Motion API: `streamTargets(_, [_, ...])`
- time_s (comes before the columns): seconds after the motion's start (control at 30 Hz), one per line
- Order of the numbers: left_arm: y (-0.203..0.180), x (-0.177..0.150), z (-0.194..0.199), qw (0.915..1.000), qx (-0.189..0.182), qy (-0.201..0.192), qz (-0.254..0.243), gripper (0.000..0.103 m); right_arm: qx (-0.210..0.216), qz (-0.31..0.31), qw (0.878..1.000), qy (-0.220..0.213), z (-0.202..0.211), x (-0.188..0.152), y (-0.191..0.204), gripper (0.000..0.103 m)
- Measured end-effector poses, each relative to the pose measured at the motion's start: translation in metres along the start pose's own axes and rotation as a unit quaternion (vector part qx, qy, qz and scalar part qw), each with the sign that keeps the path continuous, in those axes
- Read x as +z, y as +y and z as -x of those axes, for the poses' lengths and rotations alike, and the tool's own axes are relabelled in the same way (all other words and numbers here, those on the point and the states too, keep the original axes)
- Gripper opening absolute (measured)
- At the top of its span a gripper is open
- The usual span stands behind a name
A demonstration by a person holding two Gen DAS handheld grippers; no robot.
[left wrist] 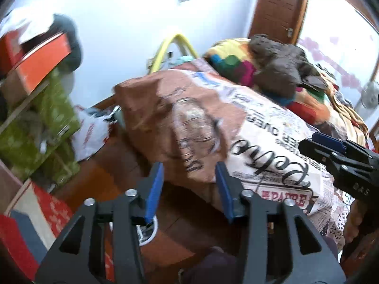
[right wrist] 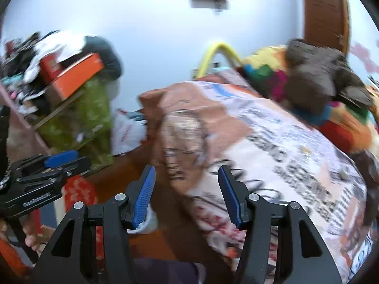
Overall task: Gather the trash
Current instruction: 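Move both open tools back up to the items on the bed, then grasp the white tape roll with the right tool while the left tool grasps the clear wrapper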
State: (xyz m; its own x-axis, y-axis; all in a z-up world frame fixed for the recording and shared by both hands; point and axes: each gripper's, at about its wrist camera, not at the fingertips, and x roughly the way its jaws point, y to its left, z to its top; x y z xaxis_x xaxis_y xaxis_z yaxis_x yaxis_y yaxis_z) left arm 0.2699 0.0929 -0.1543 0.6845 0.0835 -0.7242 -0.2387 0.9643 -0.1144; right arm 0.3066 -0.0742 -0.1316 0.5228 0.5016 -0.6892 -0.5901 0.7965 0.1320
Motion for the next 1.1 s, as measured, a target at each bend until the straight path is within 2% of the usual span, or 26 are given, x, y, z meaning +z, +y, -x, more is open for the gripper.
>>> streamTargets(0.27, [-0.096,0.014,-0.059,0.9949,-0.056,0.036,-0.076,0.046,-0.073,-0.062,0.995,0.010,0.007,-0.015,-0.097,0.051])
streamTargets(0.4, [-0.142,0.020,-0.096,0.9872,-0.105,0.071,-0.096,0.047,-0.112,-0.073,0.991,0.015,0.014,-0.018,-0.137,0.051])
streamTargets(0.6, [-0.205,0.031,-0.144,0.9764,-0.131,0.098,-0.140,0.047,-0.172,-0.081,0.981,0.027,0.012,-0.024,-0.193,0.051])
streamTargets(0.77, [-0.239,0.046,-0.186,0.9706,-0.148,0.119,-0.149,0.047,-0.175,-0.123,0.976,0.040,0.002,-0.027,-0.239,0.051])
streamTargets(0.93, [-0.266,0.055,-0.220,0.9667,-0.149,0.128,-0.164,0.047,-0.204,-0.132,0.968,0.056,-0.016,-0.029,-0.271,0.051])
streamTargets(1.1, [-0.287,0.062,-0.251,0.9667,-0.141,0.120,-0.177,0.050,-0.183,-0.172,0.966,0.058,-0.034,-0.032,-0.311,0.051])
